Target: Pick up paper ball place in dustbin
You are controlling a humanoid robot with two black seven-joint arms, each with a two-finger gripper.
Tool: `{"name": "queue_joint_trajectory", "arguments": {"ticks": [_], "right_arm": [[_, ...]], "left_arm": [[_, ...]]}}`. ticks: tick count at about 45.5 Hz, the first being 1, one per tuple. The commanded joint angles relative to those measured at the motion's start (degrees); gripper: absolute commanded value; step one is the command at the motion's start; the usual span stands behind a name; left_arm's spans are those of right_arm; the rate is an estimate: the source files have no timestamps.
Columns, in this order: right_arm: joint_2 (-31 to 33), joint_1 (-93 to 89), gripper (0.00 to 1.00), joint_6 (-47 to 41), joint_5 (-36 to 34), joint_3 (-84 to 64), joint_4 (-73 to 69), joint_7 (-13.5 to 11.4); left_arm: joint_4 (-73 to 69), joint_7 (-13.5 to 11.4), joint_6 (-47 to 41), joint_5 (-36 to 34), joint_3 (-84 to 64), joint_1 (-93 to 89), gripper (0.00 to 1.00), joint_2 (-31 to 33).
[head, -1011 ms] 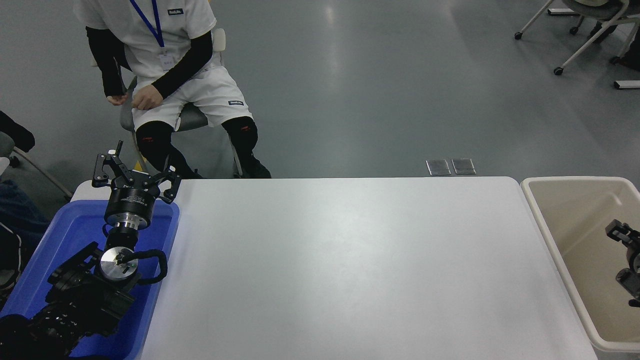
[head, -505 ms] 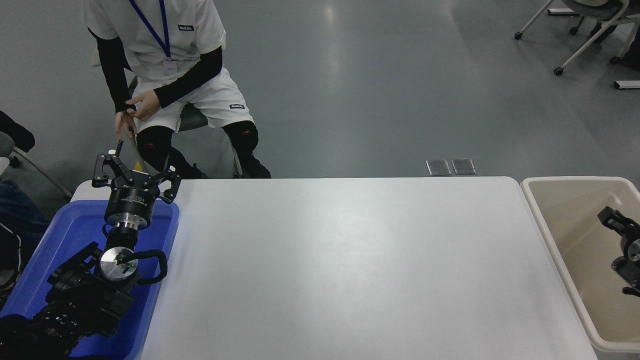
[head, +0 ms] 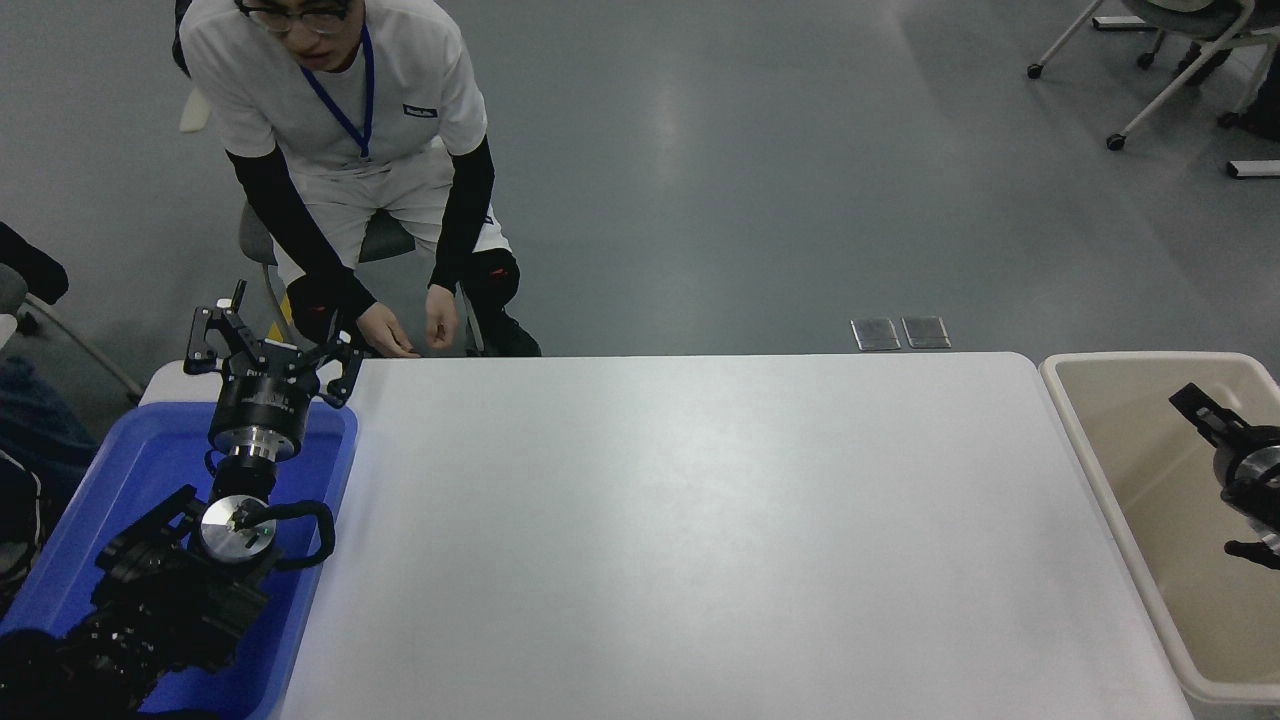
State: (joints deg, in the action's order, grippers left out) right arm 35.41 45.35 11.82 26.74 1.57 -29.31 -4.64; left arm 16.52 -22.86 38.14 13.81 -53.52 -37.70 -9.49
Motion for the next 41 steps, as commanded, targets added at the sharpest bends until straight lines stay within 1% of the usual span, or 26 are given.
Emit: {"name": "queue_joint_trajectory", "arguments": {"ticks": [1,11,15,18,19,21,26,29,32,37,41], "right_arm": [[1.0,-1.8,1.00,0.0,0.1,18.2,-3.1,0.2],[-0.4,-3.2,1.00,-0.8,-0.3,31.6,-3.4,0.6],[-0.6,-3.7,1.00,-2.3,-2.8,36.8,-3.4,0.9],[-1.0,-4.1,1.00,-3.5,-4.7,39.5,-3.4,1.8],[-1.1,-4.2,1.00,-3.6,-4.8,39.9,-3.4,2.4],[-1.3,-4.3,1.00,-3.7,-4.9,40.3,-3.5,4.7],[-1.5,-5.4,1.00,-5.2,-5.3,40.6,-5.1,12.3],[-2.3,-6.2,1.00,-7.2,-7.1,41.8,-6.2,15.7],[-3.3,-7.6,1.00,-9.6,-10.7,43.6,-6.6,17.5],[-5.0,-8.8,1.00,-13.4,-15.3,44.7,-7.2,19.0],[-6.0,-9.8,1.00,-17.3,-18.6,44.8,-7.3,22.0]], "left_arm": [[0.0,0.0,0.0,0.0,0.0,0.0,0.99,0.0],[0.0,0.0,0.0,0.0,0.0,0.0,0.99,0.0],[0.0,0.0,0.0,0.0,0.0,0.0,0.99,0.0],[0.0,0.0,0.1,0.0,0.0,0.0,0.99,0.0],[0.0,0.0,0.0,0.0,0.0,0.0,0.99,0.0],[0.0,0.0,0.1,0.0,0.0,0.0,0.99,0.0],[0.0,0.0,0.0,0.0,0.0,0.0,0.99,0.0],[0.0,0.0,0.0,0.0,0.0,0.0,0.99,0.0],[0.0,0.0,0.0,0.0,0.0,0.0,0.99,0.0],[0.0,0.0,0.0,0.0,0.0,0.0,0.99,0.0],[0.0,-0.1,0.0,0.0,0.0,0.0,0.99,0.0]]}}
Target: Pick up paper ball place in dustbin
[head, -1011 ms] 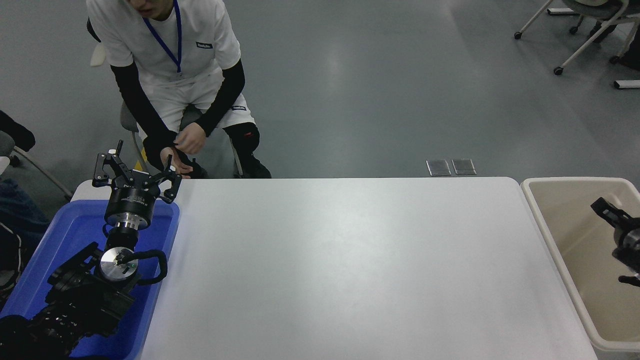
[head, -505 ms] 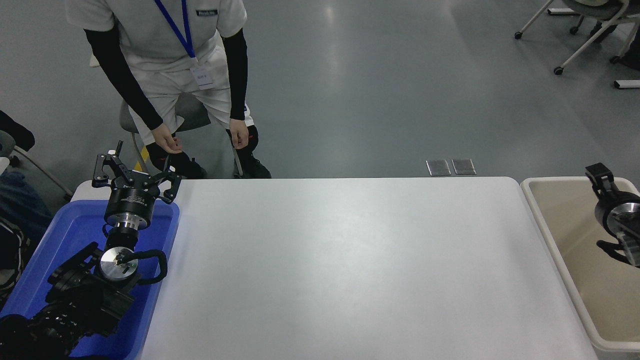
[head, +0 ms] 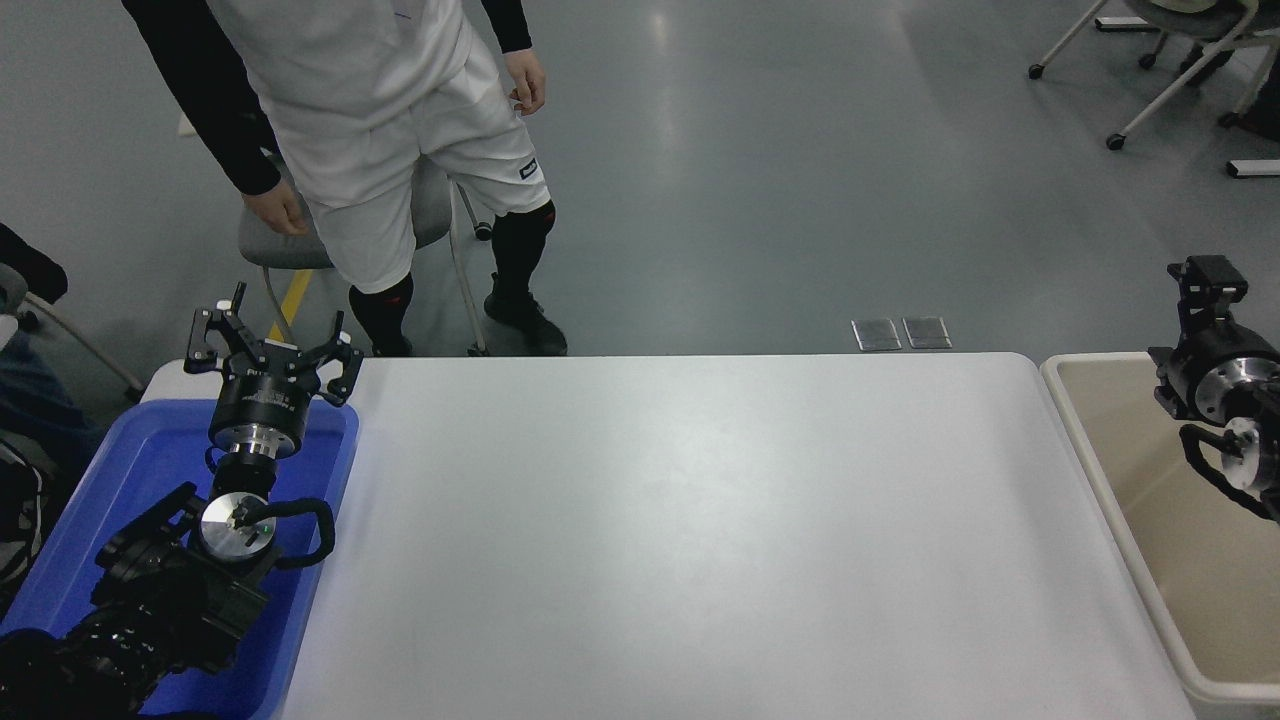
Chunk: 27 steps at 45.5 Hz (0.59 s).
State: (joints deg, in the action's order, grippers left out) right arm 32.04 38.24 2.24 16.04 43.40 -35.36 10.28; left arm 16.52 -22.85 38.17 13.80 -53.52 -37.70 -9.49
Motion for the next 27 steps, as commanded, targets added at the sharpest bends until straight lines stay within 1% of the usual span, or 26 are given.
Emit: {"name": "queue_joint_trajectory", "arguments": {"ticks": [1,4,7,10,14,16,21,27], "right_arm": [[-3.1,-2.9,1.00,-8.9,-8.9,3.0,-1.2,7.9],[-4.1,-3.1,1.00,-12.1,-11.7,3.0,-1.1,10.3],[-5.5,-3.8,1.00,-14.7,-13.5,3.0,-1.1,12.1],[-7.5,-4.2,1.00,-16.6,-13.8,3.0,-0.8,14.3],[-9.7,-4.9,1.00,-18.8,-14.0,3.1,-0.5,18.1],[-10.9,-5.2,1.00,-19.6,-14.0,3.1,-0.2,19.3],[-13.7,-5.4,1.00,-19.9,-14.1,3.2,0.7,20.2],[-15.7,-6.2,1.00,-19.9,-14.5,3.1,1.1,20.4]], "left_arm": [[0.0,0.0,0.0,0.0,0.0,0.0,0.99,0.0],[0.0,0.0,0.0,0.0,0.0,0.0,0.99,0.0],[0.0,0.0,0.0,0.0,0.0,0.0,0.99,0.0],[0.0,0.0,0.0,0.0,0.0,0.0,0.99,0.0],[0.0,0.0,0.0,0.0,0.0,0.0,0.99,0.0],[0.0,0.0,0.0,0.0,0.0,0.0,0.99,0.0],[0.0,0.0,0.1,0.0,0.0,0.0,0.99,0.0],[0.0,0.0,0.0,0.0,0.0,0.0,0.99,0.0]]}}
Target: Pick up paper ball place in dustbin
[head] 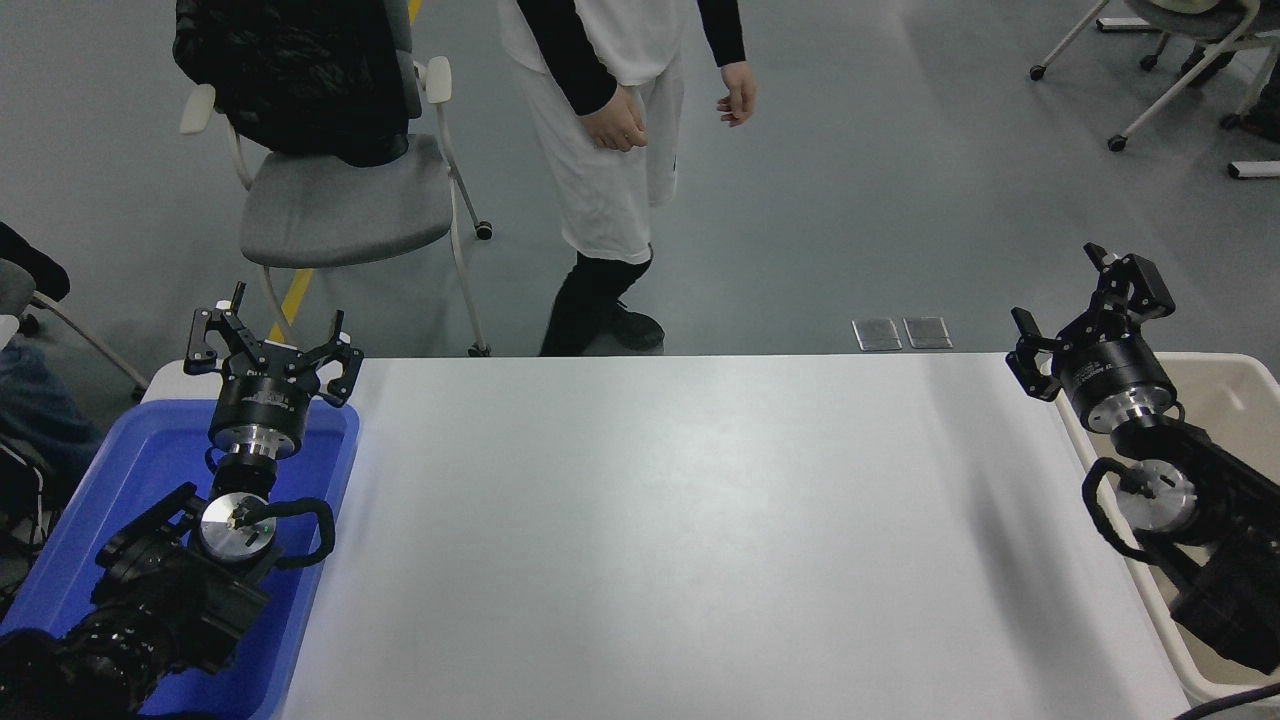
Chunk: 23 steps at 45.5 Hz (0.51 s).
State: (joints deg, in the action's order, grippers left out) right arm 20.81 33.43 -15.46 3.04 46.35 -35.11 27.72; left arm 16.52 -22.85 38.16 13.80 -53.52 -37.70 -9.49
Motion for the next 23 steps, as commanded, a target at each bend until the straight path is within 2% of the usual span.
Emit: {"name": "queue_joint_trajectory", "arguments": {"ticks": [1,23], "right_arm": [[-5.0,-1.6,1.00,-2.2,-1.9,0.1,0.8,2.9],[-5.9,-3.3,1.00,-2.1,-1.9,-0.3,0.0,2.9]], "left_arm": [[0.0,0.0,0.0,0.0,0.0,0.0,0.99,0.0],[0.0,0.0,0.1,0.0,0.0,0.0,0.99,0.0]]}}
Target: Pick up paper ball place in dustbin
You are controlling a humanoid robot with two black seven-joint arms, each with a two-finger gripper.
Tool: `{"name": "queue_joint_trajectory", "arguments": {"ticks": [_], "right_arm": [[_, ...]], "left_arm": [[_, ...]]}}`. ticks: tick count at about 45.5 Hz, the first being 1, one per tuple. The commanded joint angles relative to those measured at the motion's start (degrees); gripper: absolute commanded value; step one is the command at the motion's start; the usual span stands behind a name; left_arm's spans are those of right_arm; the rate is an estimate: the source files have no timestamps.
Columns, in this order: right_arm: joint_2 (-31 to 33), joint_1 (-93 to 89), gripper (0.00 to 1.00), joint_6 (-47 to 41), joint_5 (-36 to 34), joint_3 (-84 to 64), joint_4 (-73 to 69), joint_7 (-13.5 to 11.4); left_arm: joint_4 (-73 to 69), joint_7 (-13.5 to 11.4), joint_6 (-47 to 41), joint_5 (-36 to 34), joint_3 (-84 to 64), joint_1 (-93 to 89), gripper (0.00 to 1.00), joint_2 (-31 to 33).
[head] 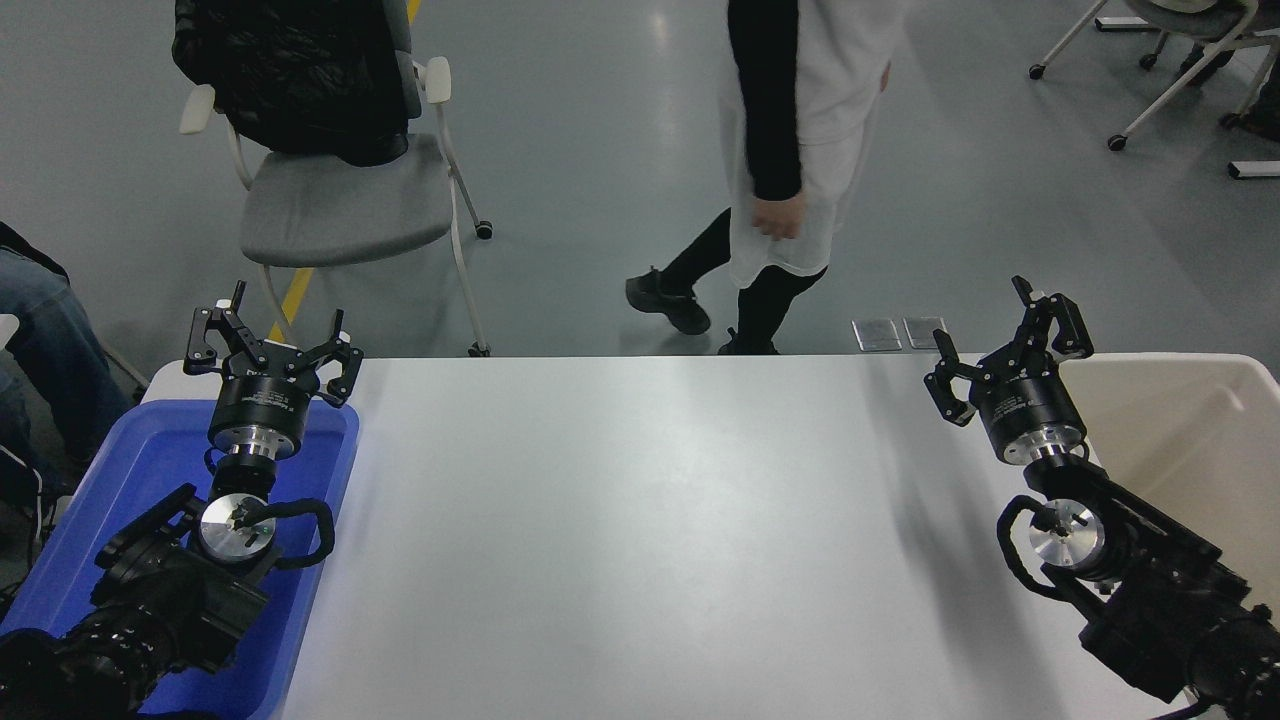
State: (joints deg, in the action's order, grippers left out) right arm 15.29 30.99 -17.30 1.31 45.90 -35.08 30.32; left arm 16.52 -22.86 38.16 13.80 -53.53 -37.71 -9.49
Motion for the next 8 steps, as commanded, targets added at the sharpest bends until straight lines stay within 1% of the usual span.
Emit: {"name": "queue_joint_trajectory", "arguments": {"ticks": [1,8], "right_arm": [[-0.3,-0.9,1.00,-0.5,-0.2,0.2,-0.2,0.3],[0.4,-1.4,1.00,-0.5,-0.2,0.2,-0.5,0.3]], "left_arm": [[0.0,0.0,0.1,0.0,0.0,0.0,0.99,0.0],[0.0,0.0,0.0,0.0,0.0,0.0,0.99,0.0]]}}
